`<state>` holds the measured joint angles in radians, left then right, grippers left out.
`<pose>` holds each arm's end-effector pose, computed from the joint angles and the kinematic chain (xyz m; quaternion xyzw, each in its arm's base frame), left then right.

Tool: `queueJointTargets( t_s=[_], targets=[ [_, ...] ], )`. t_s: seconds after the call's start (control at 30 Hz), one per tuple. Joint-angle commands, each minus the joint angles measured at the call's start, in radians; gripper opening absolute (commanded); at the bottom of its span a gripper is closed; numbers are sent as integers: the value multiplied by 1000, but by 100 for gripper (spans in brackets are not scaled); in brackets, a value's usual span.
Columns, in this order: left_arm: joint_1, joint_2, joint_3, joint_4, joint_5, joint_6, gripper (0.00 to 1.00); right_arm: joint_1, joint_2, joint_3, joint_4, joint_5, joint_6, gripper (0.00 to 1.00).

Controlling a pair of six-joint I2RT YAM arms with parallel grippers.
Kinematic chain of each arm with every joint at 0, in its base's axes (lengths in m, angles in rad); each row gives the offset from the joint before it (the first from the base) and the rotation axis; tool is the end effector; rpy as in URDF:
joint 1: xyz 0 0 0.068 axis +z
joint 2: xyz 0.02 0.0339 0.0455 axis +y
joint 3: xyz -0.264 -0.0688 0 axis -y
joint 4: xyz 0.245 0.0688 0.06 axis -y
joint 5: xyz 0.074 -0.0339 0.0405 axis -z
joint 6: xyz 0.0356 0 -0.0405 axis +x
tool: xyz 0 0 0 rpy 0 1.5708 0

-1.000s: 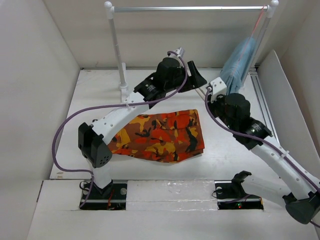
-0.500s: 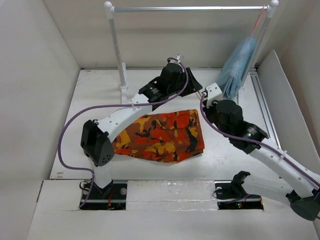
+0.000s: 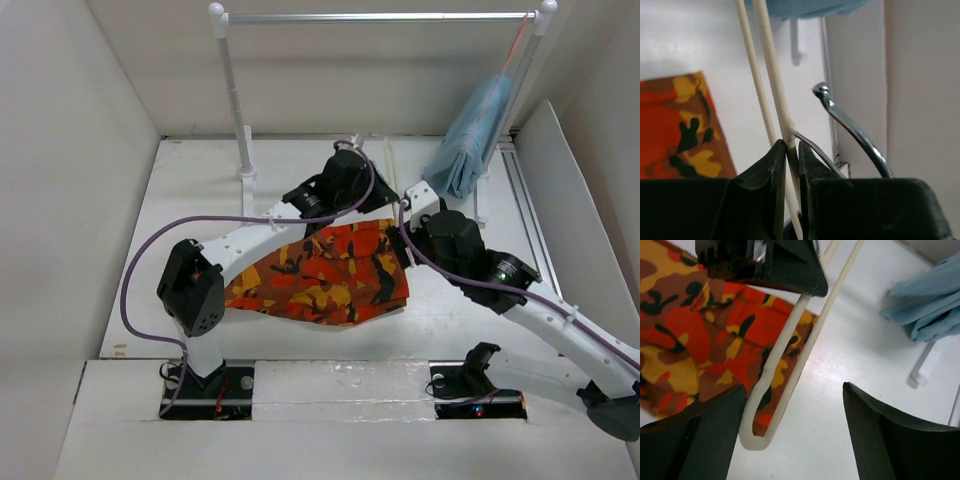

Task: Place the trousers on the hanger

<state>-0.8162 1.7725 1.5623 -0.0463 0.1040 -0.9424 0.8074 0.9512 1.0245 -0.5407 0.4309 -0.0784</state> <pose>0.2924 -0.3164 0.3520 -0.0182 0.7911 -0.4961 0.3573 0.1501 0.1354 0.3583 -0.2553 0.7997 0.0124 0.5433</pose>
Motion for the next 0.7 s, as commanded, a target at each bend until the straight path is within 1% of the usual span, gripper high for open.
queueJointTargets(
  t_s=[0.0,0.03,0.07,0.13,0.2,0.23,0.27,0.3,0.33,0.37,0.4,0.43,0.47,0.5,0.53,0.57,0.6,0.63,0.67],
  targets=[
    [-41,-91,-125,112,11,-28,0,6,-92,46,-134,-108,77,83],
    [-55,-105,-187,159,4,-57,0,6,-115,45,-178,-127,115,90],
    [-67,-114,-215,183,-19,-74,0,-7,-158,40,-192,-150,121,92],
    [-98,-117,-292,251,-27,-128,0,-28,-192,39,-226,-225,132,92],
    [-110,-113,-323,298,-30,-157,0,-79,-216,40,-246,-294,132,91],
    [-136,-95,-350,340,-44,-173,0,-114,-219,28,-264,-317,132,71],
    [-136,-94,-350,341,-55,-177,0,-114,-220,28,-265,-317,132,71],
    [-136,-87,-360,356,-59,-182,0,-150,-224,19,-265,-340,132,55],
    [-164,-73,-378,382,-69,-187,0,-169,-221,-10,-249,-357,128,16],
    [-173,-65,-393,399,-85,-203,0,-187,-216,-24,-239,-375,123,3],
    [-173,-55,-412,417,-93,-219,0,-224,-207,-44,-223,-421,117,0],
    [-198,-47,-442,440,-93,-235,0,-243,-181,-62,-190,-458,100,0],
    [-207,-42,-455,447,-162,-249,0,-260,-166,-91,-168,-487,91,0],
    [-216,-24,-464,454,-177,-266,0,-275,-148,-107,-151,-535,91,0],
    [-225,-13,-473,454,-199,-272,0,-307,-122,-124,-112,-540,59,0],
    [-245,-4,-470,448,-252,-279,0,-327,-112,-163,-88,-544,58,0],
    [-256,19,-470,442,-280,-289,0,-350,-103,-184,-58,-582,55,3],
    [-256,30,-470,436,-305,-297,0,-405,-92,-213,24,-615,46,8],
    [-268,42,-470,441,-337,-302,0,-437,-80,-242,63,-657,48,9]
  ],
)
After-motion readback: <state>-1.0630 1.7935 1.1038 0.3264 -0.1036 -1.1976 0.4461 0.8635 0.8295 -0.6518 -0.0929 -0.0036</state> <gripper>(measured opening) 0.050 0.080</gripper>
